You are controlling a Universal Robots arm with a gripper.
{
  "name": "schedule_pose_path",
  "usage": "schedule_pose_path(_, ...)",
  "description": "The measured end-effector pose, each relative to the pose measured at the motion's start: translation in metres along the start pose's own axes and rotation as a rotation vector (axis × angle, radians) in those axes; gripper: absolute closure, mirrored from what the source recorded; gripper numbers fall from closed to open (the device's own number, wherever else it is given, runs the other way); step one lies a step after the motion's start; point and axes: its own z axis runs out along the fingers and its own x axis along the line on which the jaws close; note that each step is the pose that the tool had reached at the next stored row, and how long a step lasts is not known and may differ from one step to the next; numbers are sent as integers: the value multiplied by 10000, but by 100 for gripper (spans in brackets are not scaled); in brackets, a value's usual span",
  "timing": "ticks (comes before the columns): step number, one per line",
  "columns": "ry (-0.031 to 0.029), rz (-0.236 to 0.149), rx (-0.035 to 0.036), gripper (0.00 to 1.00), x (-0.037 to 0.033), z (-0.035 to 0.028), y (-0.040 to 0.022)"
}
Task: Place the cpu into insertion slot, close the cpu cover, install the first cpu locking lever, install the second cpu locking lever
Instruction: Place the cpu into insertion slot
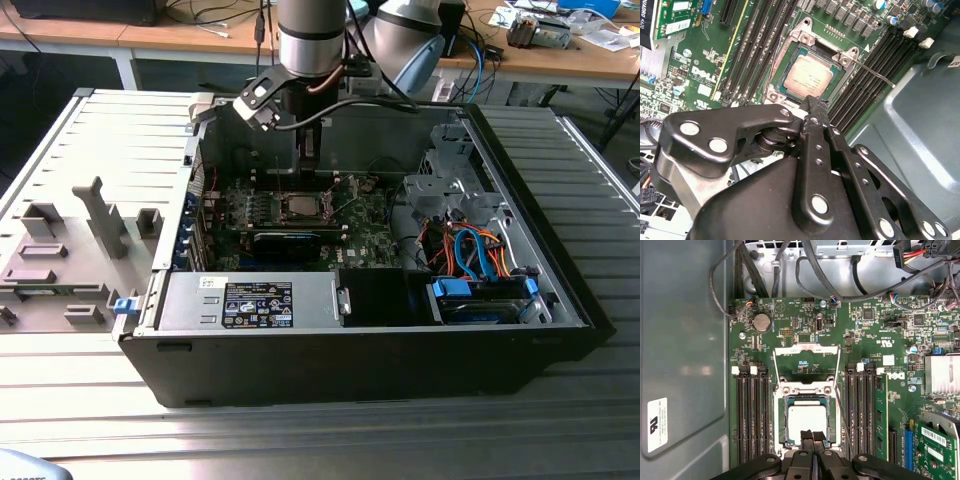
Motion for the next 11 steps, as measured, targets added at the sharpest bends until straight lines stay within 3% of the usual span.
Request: schedule_pose_path(11,3,0,0,89,0,-36,1)
